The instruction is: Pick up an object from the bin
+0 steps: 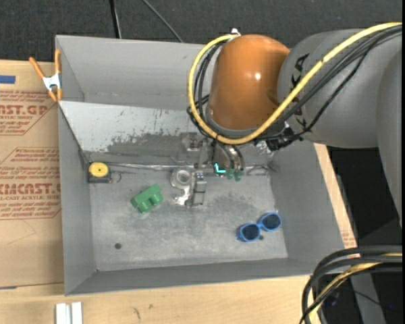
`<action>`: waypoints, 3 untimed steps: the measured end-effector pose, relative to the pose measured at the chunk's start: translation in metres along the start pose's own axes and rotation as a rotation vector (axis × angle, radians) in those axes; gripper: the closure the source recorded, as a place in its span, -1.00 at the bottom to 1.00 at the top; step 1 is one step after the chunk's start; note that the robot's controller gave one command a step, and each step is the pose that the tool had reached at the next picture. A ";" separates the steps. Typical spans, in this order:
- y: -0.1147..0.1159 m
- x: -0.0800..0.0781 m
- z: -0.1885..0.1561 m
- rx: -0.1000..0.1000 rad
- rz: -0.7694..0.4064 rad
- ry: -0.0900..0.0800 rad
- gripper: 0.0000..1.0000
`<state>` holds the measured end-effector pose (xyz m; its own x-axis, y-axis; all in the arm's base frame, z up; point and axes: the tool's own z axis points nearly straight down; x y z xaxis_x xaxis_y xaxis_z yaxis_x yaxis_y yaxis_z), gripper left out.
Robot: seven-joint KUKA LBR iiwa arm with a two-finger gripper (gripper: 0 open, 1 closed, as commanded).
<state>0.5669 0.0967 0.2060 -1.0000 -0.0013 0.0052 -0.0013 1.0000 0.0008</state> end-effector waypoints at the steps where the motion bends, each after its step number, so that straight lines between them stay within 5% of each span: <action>1: 0.067 -0.026 0.081 0.000 -0.274 -0.003 -1.00; 2: 0.051 0.000 0.140 0.001 -0.226 0.001 -1.00; 3: 0.052 -0.003 0.136 0.000 -0.225 -0.006 1.00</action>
Offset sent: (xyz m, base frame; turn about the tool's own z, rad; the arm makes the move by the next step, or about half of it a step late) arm 0.0265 0.0652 -0.0787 -0.2706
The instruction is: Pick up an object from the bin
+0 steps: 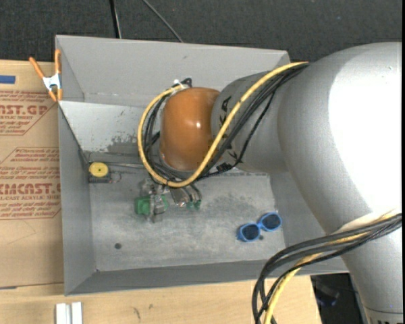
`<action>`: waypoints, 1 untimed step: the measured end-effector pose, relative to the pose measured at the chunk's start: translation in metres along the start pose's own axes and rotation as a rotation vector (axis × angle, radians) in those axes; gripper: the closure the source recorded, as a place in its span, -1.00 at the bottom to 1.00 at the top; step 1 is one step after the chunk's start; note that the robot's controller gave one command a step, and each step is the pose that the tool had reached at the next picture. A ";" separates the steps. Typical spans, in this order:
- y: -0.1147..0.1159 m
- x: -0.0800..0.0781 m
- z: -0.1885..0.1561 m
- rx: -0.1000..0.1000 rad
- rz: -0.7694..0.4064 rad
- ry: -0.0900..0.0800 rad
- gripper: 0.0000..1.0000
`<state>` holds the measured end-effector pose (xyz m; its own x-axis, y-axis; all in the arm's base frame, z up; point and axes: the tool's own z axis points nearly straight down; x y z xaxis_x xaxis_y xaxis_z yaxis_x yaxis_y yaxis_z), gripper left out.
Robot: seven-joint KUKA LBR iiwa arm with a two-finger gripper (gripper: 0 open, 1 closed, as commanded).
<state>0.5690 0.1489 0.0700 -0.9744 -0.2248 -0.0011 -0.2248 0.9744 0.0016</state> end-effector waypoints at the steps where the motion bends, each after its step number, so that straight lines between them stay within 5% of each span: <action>1: -0.014 0.025 -0.147 0.002 -0.047 -0.009 1.00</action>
Offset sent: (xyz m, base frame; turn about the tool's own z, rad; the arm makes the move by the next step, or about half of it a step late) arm -0.0229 -0.0200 0.1427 -0.0475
